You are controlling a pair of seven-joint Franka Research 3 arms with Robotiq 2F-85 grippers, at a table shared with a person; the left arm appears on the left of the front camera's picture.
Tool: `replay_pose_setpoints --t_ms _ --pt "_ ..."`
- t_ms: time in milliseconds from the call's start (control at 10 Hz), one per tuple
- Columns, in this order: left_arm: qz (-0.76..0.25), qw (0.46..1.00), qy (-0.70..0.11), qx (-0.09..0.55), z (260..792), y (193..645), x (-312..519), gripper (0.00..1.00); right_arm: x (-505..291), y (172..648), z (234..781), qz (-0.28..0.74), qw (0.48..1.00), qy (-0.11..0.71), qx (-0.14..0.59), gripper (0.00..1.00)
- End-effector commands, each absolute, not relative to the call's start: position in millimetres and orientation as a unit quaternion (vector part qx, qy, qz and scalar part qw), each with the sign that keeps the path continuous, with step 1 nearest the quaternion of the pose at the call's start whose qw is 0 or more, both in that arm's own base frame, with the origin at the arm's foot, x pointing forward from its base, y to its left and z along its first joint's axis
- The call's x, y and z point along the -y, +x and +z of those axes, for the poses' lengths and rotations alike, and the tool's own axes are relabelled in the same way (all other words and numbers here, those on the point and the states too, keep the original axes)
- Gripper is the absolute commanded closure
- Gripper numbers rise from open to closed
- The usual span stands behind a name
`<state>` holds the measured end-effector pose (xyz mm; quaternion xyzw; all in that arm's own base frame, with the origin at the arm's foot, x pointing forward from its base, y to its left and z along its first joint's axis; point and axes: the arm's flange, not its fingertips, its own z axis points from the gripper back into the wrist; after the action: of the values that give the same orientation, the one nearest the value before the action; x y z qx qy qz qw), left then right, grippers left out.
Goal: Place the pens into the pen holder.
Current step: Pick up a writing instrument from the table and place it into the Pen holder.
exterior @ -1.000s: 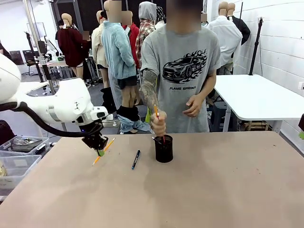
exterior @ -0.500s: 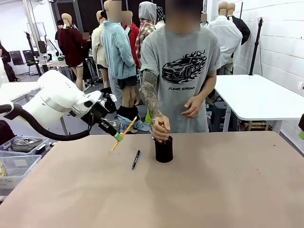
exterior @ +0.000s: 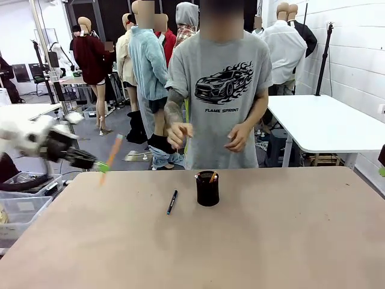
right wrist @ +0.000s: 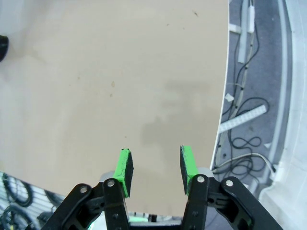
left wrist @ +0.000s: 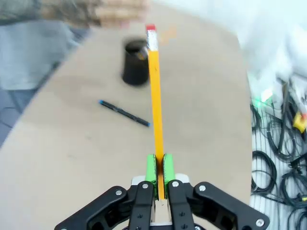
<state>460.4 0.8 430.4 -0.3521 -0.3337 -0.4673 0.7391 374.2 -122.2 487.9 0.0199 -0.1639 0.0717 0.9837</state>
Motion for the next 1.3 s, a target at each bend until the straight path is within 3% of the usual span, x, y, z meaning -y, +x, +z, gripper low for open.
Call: replay_pose_setpoints --t_ms 0,100,400,900,1100,1200 --pt "-0.402 0.717 -0.338 0.459 446.0 392.1 -61.4 1.0 119.4 375.1 487.4 0.065 0.985 0.007 0.159 0.48" --pt "-0.368 0.712 -0.339 0.493 443.7 376.7 -80.8 1.0 119.4 375.1 487.4 0.065 0.985 0.007 0.159 0.48" --pt "-0.399 0.691 -0.392 0.458 440.0 400.1 -71.0 1.0 119.4 375.1 487.4 0.065 0.985 0.007 0.159 0.48" --pt "-0.501 0.657 -0.48 0.296 460.7 526.1 84.0 1.0 119.4 375.1 487.4 0.065 0.985 0.007 0.159 0.48" --pt "-0.508 0.697 -0.46 0.212 449.2 552.8 146.5 1.0 119.4 375.1 487.4 0.065 0.985 0.007 0.159 0.48" --pt "-0.497 0.66 -0.477 0.299 452.3 519.2 117.7 1.0 119.4 375.1 487.4 0.065 0.985 0.007 0.159 0.48"
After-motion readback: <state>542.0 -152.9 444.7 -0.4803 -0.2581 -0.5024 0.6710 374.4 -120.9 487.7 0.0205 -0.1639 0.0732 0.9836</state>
